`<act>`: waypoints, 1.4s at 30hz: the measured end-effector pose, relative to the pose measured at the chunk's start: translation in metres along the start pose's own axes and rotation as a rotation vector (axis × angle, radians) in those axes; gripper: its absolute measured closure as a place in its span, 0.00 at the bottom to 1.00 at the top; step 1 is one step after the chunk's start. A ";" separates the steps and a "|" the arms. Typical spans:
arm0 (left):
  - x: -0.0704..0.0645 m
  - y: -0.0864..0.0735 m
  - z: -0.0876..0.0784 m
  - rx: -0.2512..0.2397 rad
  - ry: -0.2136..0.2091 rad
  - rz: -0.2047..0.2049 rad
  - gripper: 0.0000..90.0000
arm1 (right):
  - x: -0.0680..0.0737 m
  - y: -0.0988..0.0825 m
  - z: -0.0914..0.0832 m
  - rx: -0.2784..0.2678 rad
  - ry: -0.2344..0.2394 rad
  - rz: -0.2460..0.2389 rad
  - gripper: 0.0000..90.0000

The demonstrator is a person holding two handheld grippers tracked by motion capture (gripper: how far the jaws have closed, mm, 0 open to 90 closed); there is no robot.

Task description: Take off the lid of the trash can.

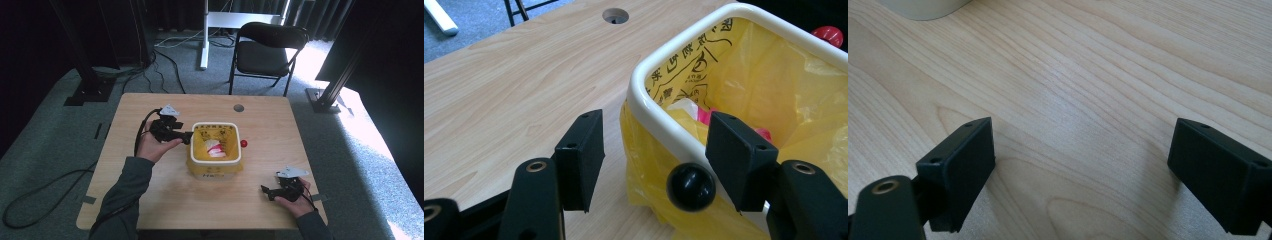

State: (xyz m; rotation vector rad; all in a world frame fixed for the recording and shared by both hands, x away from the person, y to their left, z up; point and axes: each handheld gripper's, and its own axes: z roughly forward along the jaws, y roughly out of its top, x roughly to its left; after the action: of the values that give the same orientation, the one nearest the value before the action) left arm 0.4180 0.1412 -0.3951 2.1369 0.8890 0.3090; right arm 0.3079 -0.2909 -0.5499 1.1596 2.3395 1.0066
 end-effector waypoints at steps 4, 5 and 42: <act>0.001 0.003 0.004 0.003 0.001 0.001 0.48 | 0.000 0.000 0.000 0.000 0.000 0.000 0.12; 0.001 0.003 0.005 0.003 -0.002 0.000 0.49 | 0.000 0.000 0.000 0.000 0.000 0.000 0.12; 0.003 0.022 0.049 0.072 0.008 -0.030 0.73 | 0.000 0.000 0.000 -0.001 0.001 0.000 0.12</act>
State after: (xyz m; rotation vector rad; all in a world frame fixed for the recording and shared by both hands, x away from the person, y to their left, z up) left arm 0.4545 0.1052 -0.4116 2.1878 0.9491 0.2738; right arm 0.3079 -0.2910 -0.5500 1.1596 2.3395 1.0078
